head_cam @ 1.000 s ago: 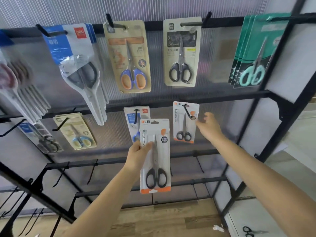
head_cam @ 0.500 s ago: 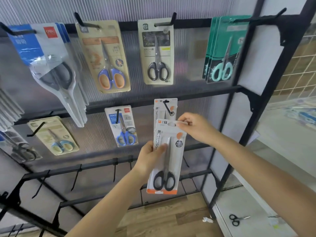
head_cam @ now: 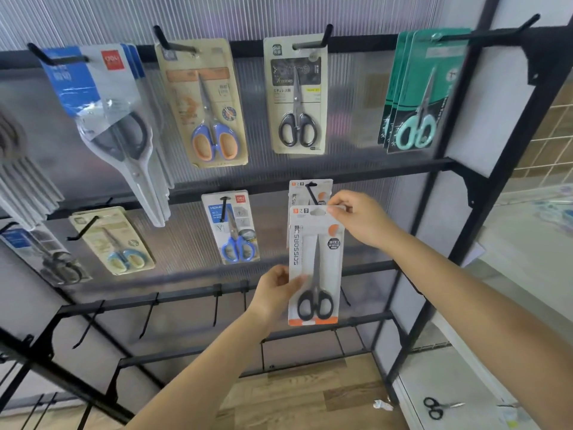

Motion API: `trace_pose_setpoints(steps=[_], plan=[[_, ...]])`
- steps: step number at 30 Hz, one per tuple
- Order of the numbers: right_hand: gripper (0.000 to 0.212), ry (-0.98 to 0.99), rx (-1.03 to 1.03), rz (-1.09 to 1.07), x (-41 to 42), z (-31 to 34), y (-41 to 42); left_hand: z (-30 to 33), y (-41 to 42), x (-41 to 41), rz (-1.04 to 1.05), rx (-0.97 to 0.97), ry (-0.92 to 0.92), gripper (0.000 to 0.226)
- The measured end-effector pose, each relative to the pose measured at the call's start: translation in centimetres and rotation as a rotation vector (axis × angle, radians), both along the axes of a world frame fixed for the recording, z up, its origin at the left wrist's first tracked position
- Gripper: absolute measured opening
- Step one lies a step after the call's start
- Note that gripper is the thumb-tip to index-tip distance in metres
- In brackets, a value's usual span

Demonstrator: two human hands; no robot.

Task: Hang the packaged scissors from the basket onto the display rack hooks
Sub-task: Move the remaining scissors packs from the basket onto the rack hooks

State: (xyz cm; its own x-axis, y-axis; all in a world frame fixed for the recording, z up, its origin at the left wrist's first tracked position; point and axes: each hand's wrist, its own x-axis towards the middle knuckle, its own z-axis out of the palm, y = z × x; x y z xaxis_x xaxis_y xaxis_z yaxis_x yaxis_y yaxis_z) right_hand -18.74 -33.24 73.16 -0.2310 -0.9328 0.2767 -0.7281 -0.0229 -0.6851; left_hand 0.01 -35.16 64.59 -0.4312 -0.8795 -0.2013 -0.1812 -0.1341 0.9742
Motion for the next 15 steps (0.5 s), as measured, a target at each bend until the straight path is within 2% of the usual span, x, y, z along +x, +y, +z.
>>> trace_pose_setpoints(steps=[4, 8, 15], plan=[[0.017, 0.004, -0.023, -0.042, -0.6, -0.2, -0.8, -0.1, -0.8, -0.5, 0.011, -0.027, -0.014, 0.015], [0.018, -0.005, -0.024, -0.066, -1.2, -0.7, -1.8, -0.5, -2.0, -1.5, 0.041, -0.043, -0.059, 0.014], [0.003, -0.073, -0.070, -0.111, -1.4, -1.8, -3.8, -1.7, -5.5, -3.3, 0.151, -0.027, -0.189, 0.015]])
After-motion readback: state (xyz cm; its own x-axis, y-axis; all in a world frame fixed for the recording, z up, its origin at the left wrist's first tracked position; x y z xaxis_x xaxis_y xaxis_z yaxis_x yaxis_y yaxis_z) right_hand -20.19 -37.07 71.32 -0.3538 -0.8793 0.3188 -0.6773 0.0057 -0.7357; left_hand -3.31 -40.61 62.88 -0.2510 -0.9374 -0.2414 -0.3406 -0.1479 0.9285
